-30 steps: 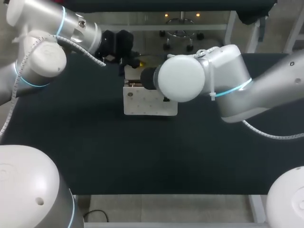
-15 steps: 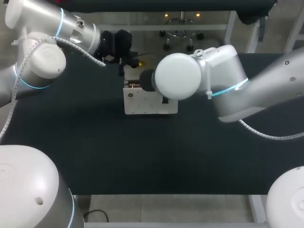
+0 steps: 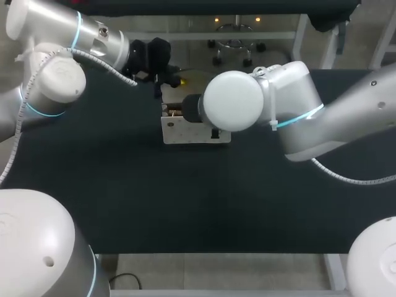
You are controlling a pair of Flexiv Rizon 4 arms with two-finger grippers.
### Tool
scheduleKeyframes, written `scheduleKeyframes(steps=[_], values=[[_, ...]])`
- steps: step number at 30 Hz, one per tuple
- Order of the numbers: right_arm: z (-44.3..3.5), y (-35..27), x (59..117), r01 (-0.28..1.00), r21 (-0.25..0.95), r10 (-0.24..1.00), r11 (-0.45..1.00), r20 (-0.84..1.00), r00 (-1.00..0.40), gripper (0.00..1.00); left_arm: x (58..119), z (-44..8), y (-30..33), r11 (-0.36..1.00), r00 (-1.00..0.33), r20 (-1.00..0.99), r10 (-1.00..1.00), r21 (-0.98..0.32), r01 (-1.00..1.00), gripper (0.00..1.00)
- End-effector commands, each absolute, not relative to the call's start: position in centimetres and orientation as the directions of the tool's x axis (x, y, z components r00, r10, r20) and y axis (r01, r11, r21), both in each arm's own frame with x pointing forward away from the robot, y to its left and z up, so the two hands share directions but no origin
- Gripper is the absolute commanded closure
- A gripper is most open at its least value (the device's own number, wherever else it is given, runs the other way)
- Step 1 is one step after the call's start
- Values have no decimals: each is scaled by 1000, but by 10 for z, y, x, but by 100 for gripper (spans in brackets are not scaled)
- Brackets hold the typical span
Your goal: Pick up the bag, open it, inspect its contents, close it, and place it on the opposite side
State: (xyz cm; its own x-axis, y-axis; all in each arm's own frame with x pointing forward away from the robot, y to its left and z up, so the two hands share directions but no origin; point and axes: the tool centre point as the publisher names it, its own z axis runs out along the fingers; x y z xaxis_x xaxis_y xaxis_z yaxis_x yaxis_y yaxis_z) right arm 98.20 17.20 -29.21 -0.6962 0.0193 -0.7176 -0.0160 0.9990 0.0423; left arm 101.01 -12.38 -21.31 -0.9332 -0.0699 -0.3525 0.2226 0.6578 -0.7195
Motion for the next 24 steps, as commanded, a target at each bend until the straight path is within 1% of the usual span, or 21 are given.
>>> scheduleKeyframes(steps=[1,14,24], values=[[-295,173,983,-20,43,17,999,-715,-699,100,1008,-210,-122,650,-931,-358,-70,-724,229,100],[-295,176,990,-20,32,9,999,-718,-696,100,996,-208,-125,629,-932,-361,-33,-732,261,100],[-312,178,988,-25,18,-6,1000,-680,-733,100,998,-206,-122,611,-931,-360,-62,-751,250,100]])
